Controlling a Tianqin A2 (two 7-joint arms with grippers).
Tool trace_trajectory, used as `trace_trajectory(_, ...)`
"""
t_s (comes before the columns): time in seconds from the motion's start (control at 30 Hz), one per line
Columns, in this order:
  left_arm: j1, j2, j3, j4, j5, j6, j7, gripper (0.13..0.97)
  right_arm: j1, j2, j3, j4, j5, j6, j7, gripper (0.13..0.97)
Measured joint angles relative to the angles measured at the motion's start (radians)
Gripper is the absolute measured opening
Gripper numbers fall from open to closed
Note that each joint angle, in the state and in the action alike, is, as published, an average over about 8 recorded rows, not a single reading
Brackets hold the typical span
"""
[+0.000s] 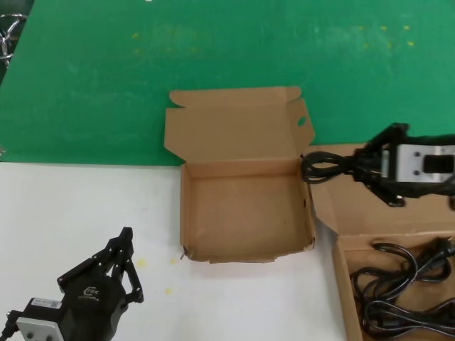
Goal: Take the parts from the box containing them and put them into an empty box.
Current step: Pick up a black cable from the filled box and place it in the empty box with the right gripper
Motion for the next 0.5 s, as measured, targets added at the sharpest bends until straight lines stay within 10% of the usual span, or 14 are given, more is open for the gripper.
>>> trace_trajectory(0.5, 0.000, 0.000, 0.000, 0.000, 0.000, 0.000, 0.000, 0.133, 0.069, -0.175, -0.050, -0.205, 0.040, 0.092, -0.107, 0.213)
